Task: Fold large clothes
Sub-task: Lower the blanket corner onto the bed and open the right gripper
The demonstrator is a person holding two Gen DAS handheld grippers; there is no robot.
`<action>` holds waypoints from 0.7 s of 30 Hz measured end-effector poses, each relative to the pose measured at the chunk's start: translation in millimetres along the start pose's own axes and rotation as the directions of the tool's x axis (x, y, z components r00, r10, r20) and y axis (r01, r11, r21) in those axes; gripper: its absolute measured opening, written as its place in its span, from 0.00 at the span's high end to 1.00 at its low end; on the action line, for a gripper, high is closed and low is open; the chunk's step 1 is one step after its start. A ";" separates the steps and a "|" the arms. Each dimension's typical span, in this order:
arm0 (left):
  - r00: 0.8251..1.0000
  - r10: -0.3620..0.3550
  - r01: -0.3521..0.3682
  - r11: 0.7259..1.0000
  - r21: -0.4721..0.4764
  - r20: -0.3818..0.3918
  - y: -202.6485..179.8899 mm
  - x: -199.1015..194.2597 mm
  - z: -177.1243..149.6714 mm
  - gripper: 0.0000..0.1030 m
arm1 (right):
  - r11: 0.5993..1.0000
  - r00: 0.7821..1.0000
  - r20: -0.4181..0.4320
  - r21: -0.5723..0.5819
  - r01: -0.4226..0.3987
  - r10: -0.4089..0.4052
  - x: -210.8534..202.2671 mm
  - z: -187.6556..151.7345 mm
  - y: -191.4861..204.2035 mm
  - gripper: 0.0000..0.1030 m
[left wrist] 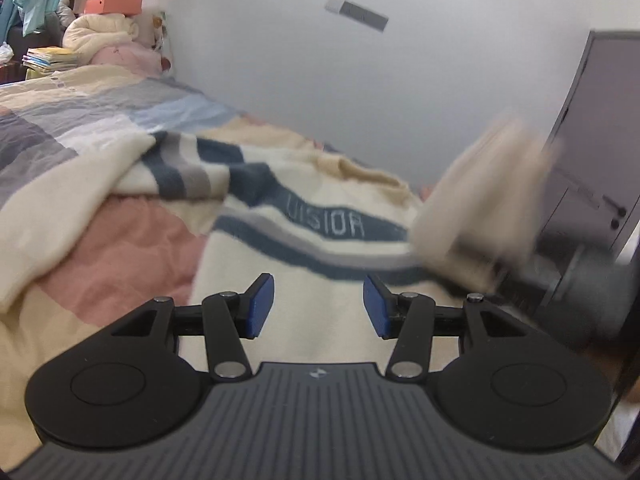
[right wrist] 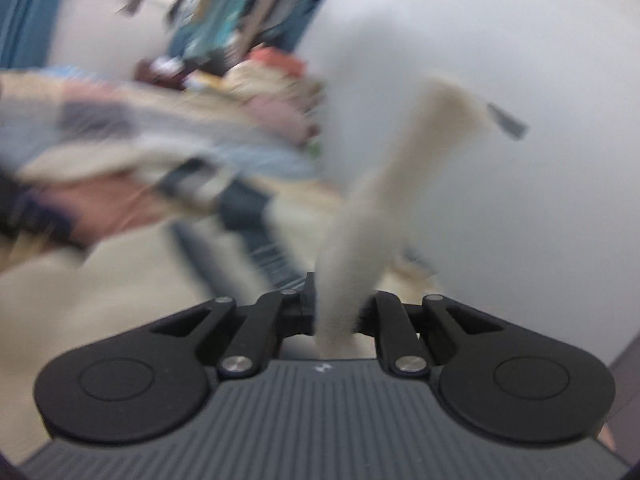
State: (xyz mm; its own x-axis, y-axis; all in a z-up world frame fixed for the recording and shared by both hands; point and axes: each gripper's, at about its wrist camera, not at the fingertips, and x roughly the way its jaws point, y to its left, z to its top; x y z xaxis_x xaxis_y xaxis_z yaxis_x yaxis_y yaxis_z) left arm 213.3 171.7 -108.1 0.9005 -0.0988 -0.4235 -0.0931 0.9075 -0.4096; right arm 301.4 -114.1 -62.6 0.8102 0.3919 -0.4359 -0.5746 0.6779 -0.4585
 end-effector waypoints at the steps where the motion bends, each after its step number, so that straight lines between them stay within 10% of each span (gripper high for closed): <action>1: 1.000 -0.004 0.004 1.000 -0.011 0.001 2.3 0.1 0.3 0.46 | 1.000 1.000 -0.014 0.002 -0.018 0.018 -1.8 -7.4 16.7 0.87; 9: 0.998 -0.064 0.064 0.995 -0.077 0.002 7.9 9.3 -2.0 0.46 | 0.983 0.987 -0.126 0.169 -0.076 0.098 3.2 -44.5 42.0 0.79; 12: 0.997 -0.078 0.076 0.994 -0.074 -0.016 4.2 16.6 -4.7 0.46 | 0.963 0.979 -0.126 0.237 -0.125 0.158 -8.5 -51.5 40.7 0.56; 21: 0.993 -0.082 0.079 0.996 -0.031 -0.083 -9.2 34.6 -15.1 0.46 | 0.929 0.978 -0.052 0.325 -0.174 0.202 -51.8 -72.0 35.8 0.45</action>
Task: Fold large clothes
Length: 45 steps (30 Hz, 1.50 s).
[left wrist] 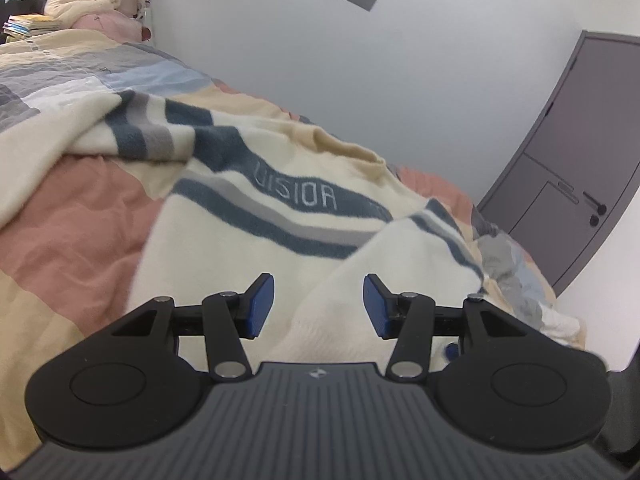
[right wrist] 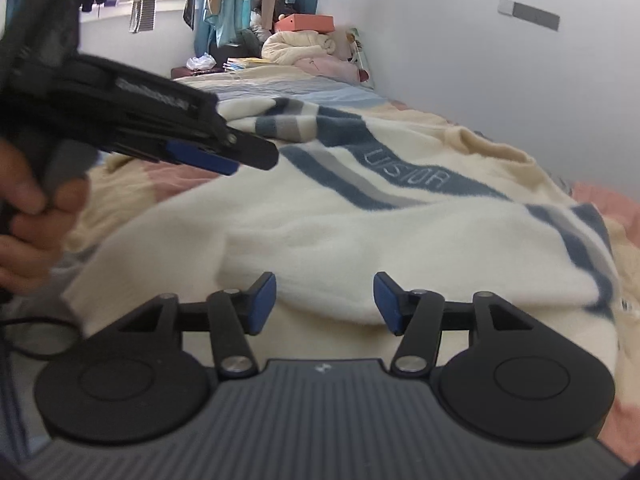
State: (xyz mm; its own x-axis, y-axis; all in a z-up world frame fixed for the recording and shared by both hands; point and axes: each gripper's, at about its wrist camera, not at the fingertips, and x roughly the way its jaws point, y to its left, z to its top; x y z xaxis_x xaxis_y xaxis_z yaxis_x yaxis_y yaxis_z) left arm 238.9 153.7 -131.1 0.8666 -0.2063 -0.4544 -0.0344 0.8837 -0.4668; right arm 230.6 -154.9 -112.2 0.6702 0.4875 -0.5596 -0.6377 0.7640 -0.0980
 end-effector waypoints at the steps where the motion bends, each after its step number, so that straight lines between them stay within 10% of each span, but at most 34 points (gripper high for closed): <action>1: 1.000 0.000 0.000 1.000 0.007 -0.008 -1.2 0.3 -1.6 0.46 | 1.000 1.000 0.009 0.017 0.006 -0.006 -3.3 0.9 -2.5 0.45; 22: 0.980 0.140 -0.101 0.962 0.254 -0.142 -33.9 45.2 -37.7 0.46 | 0.939 0.993 -0.014 0.325 0.115 -0.116 49.4 1.2 -56.9 0.47; 30: 0.979 0.205 -0.198 0.957 0.213 -0.011 -32.9 25.7 -23.3 0.46 | 0.930 0.994 -0.055 0.351 0.105 -0.092 57.8 -5.0 -58.6 0.44; 38: 0.838 0.515 -0.540 0.830 0.141 0.178 -0.2 15.1 -3.9 0.46 | 0.925 0.993 -0.052 0.362 0.116 -0.104 61.7 -5.2 -60.6 0.44; 45: 0.660 0.724 -0.738 0.675 -0.008 0.198 57.2 13.0 19.4 0.46 | 0.923 0.994 -0.056 0.369 0.112 -0.099 67.6 -4.9 -63.9 0.44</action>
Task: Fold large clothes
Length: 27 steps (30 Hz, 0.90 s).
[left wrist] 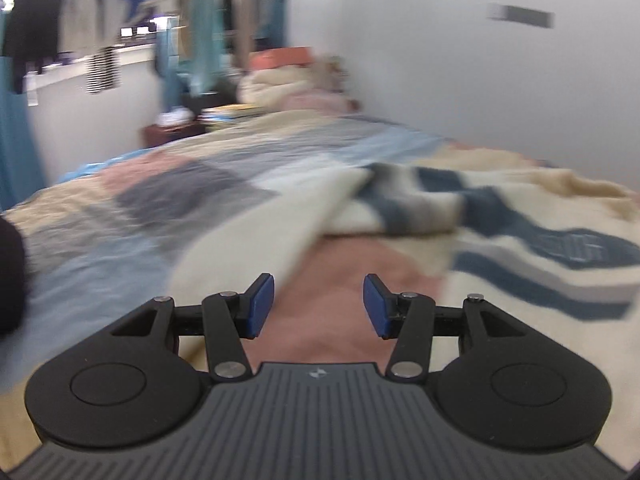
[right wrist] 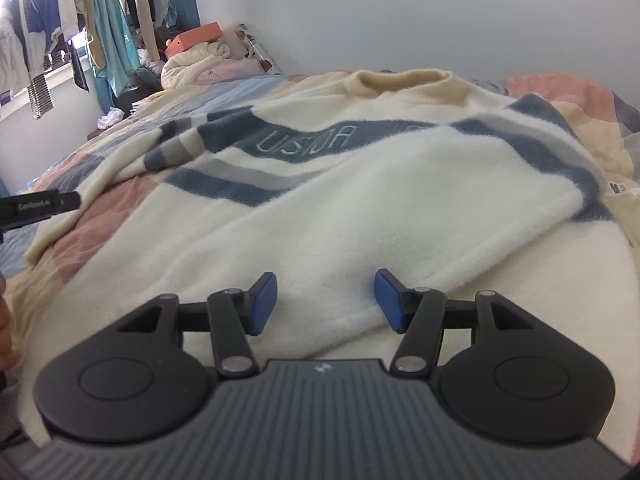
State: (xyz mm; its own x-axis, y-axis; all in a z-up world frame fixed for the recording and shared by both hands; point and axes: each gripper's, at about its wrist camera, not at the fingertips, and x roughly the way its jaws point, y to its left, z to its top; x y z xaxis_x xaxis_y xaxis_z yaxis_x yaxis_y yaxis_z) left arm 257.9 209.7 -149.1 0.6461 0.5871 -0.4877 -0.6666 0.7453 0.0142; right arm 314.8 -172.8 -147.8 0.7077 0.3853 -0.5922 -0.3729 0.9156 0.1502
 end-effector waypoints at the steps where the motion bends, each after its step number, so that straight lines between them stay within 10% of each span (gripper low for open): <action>1: 0.999 0.029 -0.029 1.000 -0.007 -0.012 2.5 8.0 0.1 0.46 | 1.000 1.000 0.000 -0.001 0.002 -0.002 0.6 0.2 0.4 0.44; 12: 0.977 0.132 -0.123 0.990 0.064 -0.169 17.5 81.8 2.9 0.47 | 1.000 1.000 -0.014 0.012 -0.007 0.007 -0.9 8.1 -5.2 0.46; 15: 0.970 0.121 -0.101 0.990 0.102 -0.212 21.4 89.0 5.5 0.69 | 0.999 1.000 -0.015 0.037 -0.026 0.026 -2.8 9.2 -10.2 0.47; 17: 0.966 0.096 -0.077 0.993 0.088 -0.242 26.3 85.8 14.8 0.91 | 0.999 0.999 -0.011 0.034 -0.038 0.039 -4.1 9.2 -12.8 0.47; 27: 0.948 -0.160 0.115 0.979 -0.170 -0.275 38.1 3.1 107.2 0.93 | 0.999 0.996 0.081 0.029 -0.034 0.031 -34.5 9.9 -33.3 0.47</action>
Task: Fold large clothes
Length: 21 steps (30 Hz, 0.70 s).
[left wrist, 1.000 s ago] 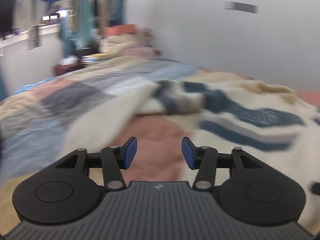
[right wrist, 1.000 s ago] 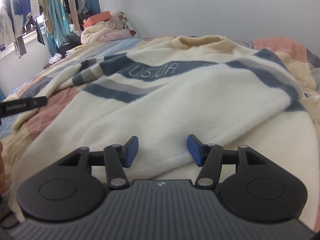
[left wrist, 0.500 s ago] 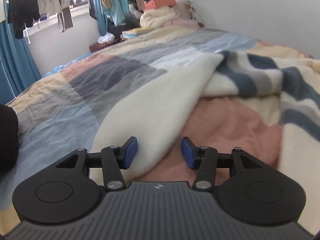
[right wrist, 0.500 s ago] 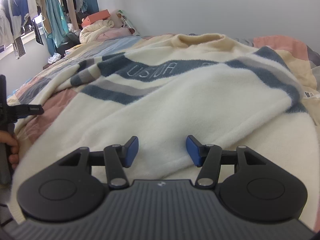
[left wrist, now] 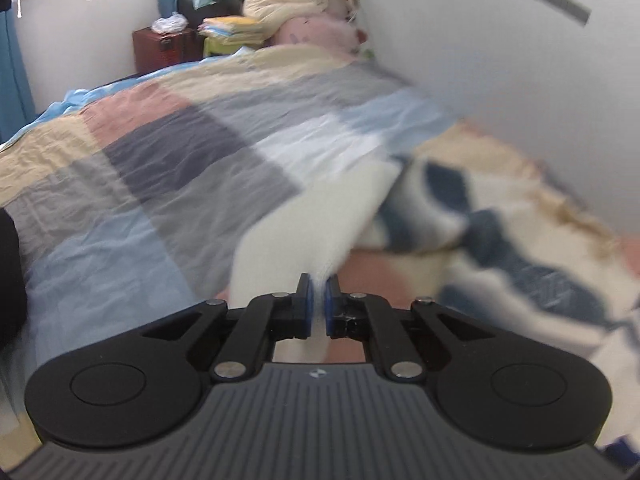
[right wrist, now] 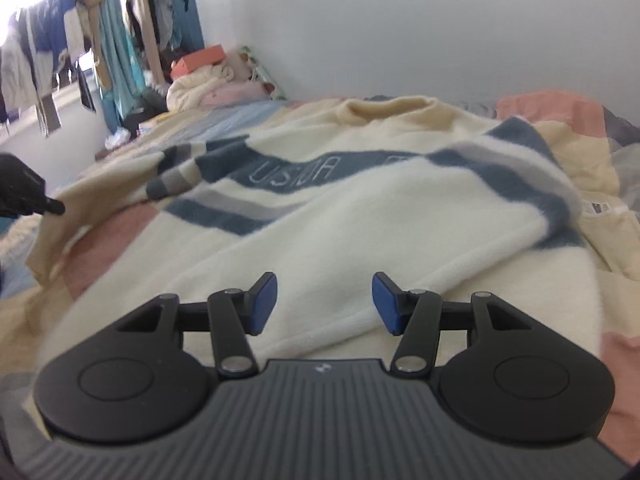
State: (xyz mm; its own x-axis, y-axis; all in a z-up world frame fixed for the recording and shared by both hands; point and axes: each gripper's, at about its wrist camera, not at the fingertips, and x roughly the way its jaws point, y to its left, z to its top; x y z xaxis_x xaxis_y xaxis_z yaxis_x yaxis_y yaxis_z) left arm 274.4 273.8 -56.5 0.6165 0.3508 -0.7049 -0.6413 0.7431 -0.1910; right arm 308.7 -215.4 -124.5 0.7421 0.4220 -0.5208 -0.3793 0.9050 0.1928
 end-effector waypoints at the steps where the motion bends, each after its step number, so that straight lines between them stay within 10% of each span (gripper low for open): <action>1: 1.000 -0.025 0.025 1.000 -0.009 0.009 -8.5 -14.9 6.0 0.93 | 1.000 1.000 0.008 0.007 0.000 0.000 -3.8 0.0 -2.4 0.47; 10: 0.975 -0.216 0.206 0.969 0.134 0.059 -125.0 -120.9 19.2 0.93 | 0.996 0.996 0.066 0.067 0.053 -0.057 -43.7 2.5 -17.1 0.47; 21: 0.865 -0.485 0.501 0.838 0.216 -0.127 -255.6 -140.8 -71.7 0.93 | 0.933 0.974 0.171 0.351 0.079 -0.147 -96.5 2.6 -86.0 0.46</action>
State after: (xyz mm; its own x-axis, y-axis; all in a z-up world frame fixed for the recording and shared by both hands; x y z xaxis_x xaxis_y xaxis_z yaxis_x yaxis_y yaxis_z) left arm 318.7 -6.4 42.6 0.7866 -0.1293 -0.6037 -0.1296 0.9215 -0.3662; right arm 271.1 -333.9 -88.7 0.8733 0.2873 -0.3934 -0.1010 0.8968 0.4308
